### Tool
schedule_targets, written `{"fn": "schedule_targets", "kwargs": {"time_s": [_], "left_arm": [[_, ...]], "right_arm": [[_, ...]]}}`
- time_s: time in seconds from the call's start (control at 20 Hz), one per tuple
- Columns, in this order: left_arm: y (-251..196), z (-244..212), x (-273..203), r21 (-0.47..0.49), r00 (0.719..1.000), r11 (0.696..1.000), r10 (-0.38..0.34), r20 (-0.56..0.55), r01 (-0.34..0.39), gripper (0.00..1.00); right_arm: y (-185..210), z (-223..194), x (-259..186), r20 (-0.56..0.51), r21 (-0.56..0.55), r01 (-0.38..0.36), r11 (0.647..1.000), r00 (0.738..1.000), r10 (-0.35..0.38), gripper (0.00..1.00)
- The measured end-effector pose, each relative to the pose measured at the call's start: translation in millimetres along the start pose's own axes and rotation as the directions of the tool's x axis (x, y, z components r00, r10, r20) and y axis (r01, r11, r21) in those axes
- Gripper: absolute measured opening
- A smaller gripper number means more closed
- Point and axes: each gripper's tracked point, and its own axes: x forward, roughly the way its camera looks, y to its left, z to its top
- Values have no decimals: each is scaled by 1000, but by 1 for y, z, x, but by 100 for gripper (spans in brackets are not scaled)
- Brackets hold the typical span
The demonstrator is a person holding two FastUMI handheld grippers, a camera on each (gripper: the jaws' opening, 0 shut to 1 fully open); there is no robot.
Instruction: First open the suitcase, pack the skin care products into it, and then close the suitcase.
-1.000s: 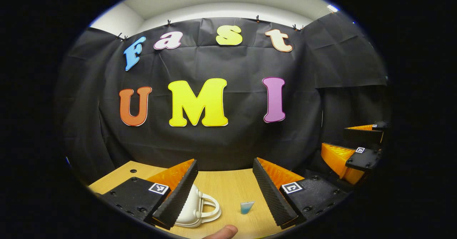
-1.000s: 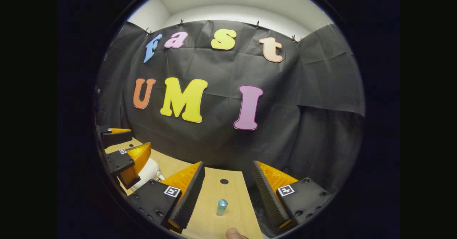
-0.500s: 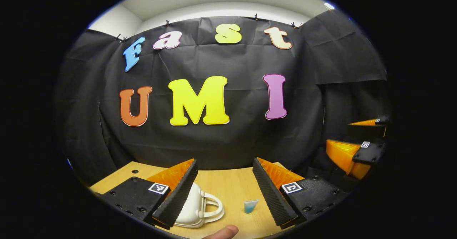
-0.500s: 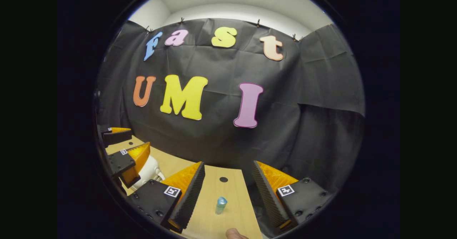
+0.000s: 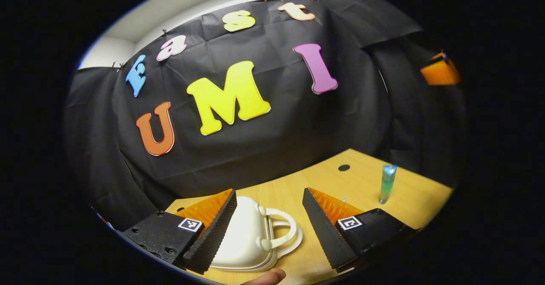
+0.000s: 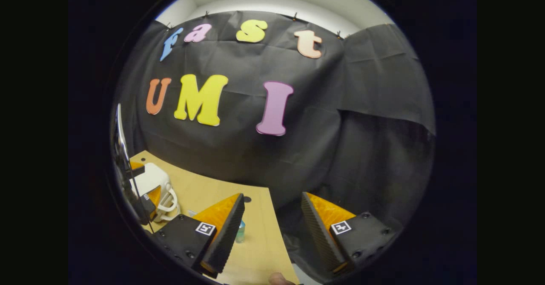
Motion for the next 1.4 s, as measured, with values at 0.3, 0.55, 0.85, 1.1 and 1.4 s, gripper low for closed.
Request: {"fn": "schedule_targets", "kwargs": {"time_s": [0.3, 0.55, 0.85, 1.1, 1.4], "left_arm": [[-34, -65, 22, 335, 993, 940, -20, -117, 59, 98], [-43, -106, 33, 594, 981, 804, 82, -174, 38, 97], [-38, -126, 53, 764, 968, 645, 183, -170, 12, 77], [-36, -145, 66, 803, 956, 586, 160, -246, 108, 25], [-23, -123, 56, 801, 959, 587, 143, -246, 118, 5]], "right_arm": [[-33, -40, 3, -69, -3, 53, 999, 996, -53, 80], [-55, -52, 3, -93, 45, 45, 998, 995, -41, 80], [-78, -79, -1, -128, 31, 43, 999, 991, -39, 79], [-65, -78, -7, -120, -16, 42, 999, 992, -43, 80], [-34, -62, -16, -94, -15, 44, 999, 995, -45, 80]]}}
